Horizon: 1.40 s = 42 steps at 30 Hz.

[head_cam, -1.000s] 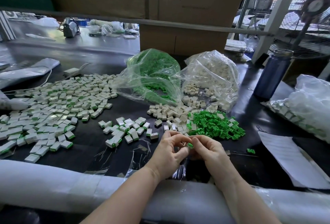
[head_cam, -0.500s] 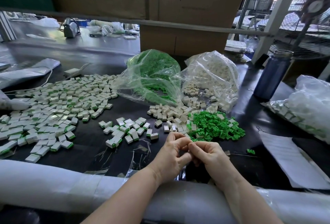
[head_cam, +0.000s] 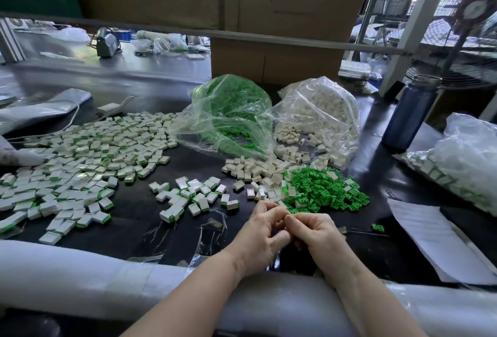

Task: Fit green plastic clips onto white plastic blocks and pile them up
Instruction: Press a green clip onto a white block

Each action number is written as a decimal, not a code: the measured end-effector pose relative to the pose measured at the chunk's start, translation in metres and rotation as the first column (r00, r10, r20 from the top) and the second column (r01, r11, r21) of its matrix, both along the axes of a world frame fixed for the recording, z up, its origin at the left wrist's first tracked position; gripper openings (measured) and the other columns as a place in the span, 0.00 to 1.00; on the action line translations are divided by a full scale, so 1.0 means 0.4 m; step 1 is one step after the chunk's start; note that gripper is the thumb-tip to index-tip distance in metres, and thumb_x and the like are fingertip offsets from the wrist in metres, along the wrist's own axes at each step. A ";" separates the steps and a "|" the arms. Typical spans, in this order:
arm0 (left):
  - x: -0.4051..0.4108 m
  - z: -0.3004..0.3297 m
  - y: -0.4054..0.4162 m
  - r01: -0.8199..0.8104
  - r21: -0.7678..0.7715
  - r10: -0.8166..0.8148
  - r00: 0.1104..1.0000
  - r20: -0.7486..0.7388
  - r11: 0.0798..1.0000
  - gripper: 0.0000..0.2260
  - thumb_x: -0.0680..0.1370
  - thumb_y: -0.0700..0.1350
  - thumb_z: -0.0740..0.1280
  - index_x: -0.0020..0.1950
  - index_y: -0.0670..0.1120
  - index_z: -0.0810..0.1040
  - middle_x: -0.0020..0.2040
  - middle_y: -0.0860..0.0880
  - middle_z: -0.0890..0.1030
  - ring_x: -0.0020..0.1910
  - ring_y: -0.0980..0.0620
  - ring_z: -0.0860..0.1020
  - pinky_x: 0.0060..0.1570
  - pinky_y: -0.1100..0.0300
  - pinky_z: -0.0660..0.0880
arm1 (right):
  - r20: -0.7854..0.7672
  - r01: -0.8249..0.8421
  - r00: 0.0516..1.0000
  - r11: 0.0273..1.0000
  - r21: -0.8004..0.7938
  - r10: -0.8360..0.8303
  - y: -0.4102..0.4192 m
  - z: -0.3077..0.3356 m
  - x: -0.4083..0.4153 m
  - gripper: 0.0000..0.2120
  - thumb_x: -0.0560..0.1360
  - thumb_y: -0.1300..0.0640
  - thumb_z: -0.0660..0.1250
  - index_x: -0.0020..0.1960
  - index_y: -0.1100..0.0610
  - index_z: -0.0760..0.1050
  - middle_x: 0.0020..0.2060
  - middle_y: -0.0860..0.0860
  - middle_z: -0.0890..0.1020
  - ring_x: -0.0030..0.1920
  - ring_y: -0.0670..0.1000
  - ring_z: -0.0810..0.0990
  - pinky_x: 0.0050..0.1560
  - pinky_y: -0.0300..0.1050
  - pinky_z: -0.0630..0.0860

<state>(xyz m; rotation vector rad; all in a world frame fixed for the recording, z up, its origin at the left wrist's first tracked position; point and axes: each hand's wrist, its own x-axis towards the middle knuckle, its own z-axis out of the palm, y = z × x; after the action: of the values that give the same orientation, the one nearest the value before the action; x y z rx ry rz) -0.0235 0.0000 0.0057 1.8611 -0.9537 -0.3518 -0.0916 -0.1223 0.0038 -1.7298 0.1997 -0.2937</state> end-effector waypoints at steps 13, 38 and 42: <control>0.002 0.005 0.003 0.004 -0.019 -0.004 1.000 0.004 1.000 0.06 0.75 0.36 0.62 0.47 0.45 0.75 0.52 0.49 0.68 0.53 0.51 0.72 0.60 0.56 0.71 | 0.029 -0.043 0.999 0.997 0.058 0.042 0.004 0.000 0.003 0.17 0.68 0.48 0.65 0.39 0.63 0.82 0.28 0.56 0.73 0.30 0.50 0.68 0.30 0.40 0.66; -0.002 0.010 0.003 0.022 0.001 -0.022 1.000 0.011 1.000 0.05 0.75 0.36 0.62 0.49 0.43 0.75 0.51 0.48 0.68 0.47 0.54 0.71 0.56 0.57 0.72 | 0.007 -0.006 1.000 0.992 0.129 0.005 0.007 0.006 0.000 0.14 0.74 0.58 0.65 0.39 0.69 0.80 0.30 0.62 0.75 0.33 0.56 0.69 0.32 0.43 0.65; -0.004 0.014 0.006 0.013 -0.099 -0.021 0.997 -0.080 0.995 0.08 0.77 0.37 0.63 0.46 0.50 0.75 0.53 0.46 0.69 0.44 0.55 0.73 0.47 0.62 0.74 | 0.056 -0.015 0.998 0.991 0.132 0.008 0.013 0.011 0.002 0.16 0.70 0.50 0.65 0.38 0.63 0.82 0.26 0.55 0.78 0.27 0.48 0.74 0.28 0.37 0.70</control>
<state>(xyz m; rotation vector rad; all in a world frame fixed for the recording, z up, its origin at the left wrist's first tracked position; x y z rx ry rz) -0.0249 0.0023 0.0112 1.7371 -0.9164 -0.3811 -0.0908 -0.1172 0.0082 -1.5889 0.1645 -0.3129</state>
